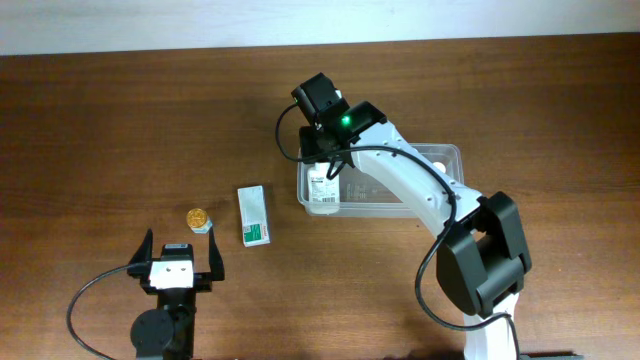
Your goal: Pack container
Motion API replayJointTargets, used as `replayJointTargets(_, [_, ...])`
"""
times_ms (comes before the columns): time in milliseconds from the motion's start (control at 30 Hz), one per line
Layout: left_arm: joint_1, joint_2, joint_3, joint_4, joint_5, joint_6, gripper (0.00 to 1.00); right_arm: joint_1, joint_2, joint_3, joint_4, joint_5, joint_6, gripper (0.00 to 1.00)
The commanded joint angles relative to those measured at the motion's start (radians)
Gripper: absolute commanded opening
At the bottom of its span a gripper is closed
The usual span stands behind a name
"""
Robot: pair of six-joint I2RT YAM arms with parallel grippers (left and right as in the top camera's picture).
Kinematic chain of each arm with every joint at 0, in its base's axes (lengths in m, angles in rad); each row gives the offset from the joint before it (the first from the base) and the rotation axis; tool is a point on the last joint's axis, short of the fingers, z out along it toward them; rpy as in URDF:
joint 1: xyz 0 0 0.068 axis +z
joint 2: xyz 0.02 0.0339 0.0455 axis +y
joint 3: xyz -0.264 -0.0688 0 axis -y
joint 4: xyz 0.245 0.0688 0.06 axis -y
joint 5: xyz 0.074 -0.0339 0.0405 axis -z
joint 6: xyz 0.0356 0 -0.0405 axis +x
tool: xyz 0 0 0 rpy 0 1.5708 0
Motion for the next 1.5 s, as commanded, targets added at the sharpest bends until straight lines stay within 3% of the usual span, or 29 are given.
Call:
replayJointTargets(0, [0.004,-0.008,-0.003,-0.002,0.011,0.013,0.99,0.005,0.017,-0.002,0.005,0.031,-0.006,0.49])
replayJointTargets(533, [0.004,-0.008,-0.003,-0.002,0.011,0.013,1.0,0.005,0.017,-0.002,0.003,0.047,-0.006,0.41])
replayJointTargets(1067, [0.004,-0.008,-0.003,-0.002,0.011,0.013,0.99,0.005,0.045,-0.002,0.01,0.056,-0.006,0.4])
replayJointTargets(1467, [0.004,-0.008,-0.003,-0.002,0.011,0.013,0.99,0.005,0.045,-0.002,0.009,0.029,-0.006,0.28])
